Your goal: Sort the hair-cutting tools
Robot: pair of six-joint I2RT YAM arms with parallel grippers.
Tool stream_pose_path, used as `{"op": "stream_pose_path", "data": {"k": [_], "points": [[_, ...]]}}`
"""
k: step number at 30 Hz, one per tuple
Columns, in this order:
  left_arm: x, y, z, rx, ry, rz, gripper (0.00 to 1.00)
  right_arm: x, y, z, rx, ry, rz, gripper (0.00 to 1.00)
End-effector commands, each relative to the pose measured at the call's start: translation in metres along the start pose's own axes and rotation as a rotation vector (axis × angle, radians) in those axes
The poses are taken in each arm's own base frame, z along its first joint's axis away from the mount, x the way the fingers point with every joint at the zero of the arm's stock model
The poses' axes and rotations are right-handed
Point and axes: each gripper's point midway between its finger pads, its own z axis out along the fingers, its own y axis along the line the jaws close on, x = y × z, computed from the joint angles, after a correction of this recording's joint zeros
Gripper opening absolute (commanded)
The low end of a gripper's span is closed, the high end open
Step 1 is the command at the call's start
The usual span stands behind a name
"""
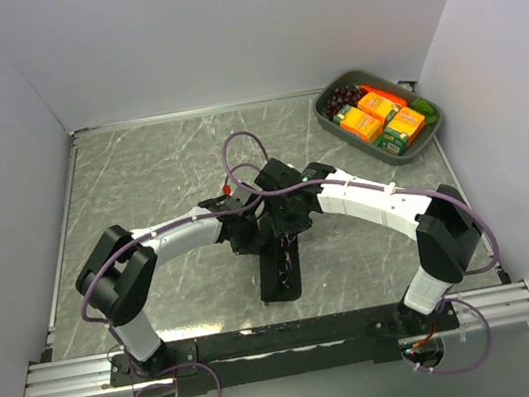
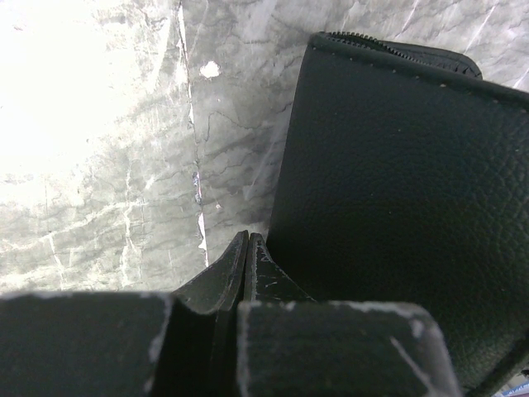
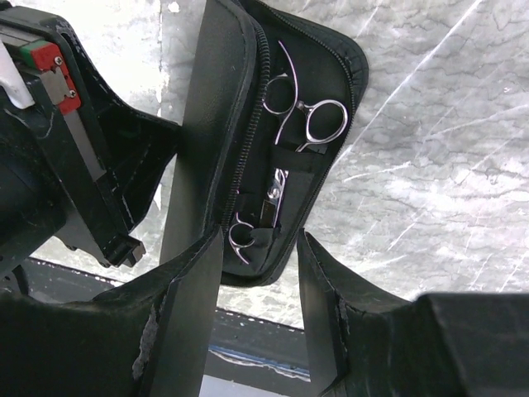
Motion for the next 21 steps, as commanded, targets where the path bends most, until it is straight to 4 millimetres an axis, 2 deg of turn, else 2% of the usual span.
{"op": "stream_pose_path", "data": {"k": [1, 17, 21], "points": [[-0.004, -0.017, -0.007, 0.056, -0.021, -0.009, 0.01, -0.005, 0.022, -0.007, -0.092, -0.037, -0.024, 0.49], [-0.001, -0.018, -0.007, 0.049, -0.015, -0.006, 0.01, -0.010, 0.040, -0.026, -0.149, -0.084, -0.073, 0.49], [0.000, -0.018, -0.006, 0.047, -0.013, -0.008, 0.01, -0.013, 0.043, -0.034, -0.170, -0.110, -0.078, 0.55]]}}
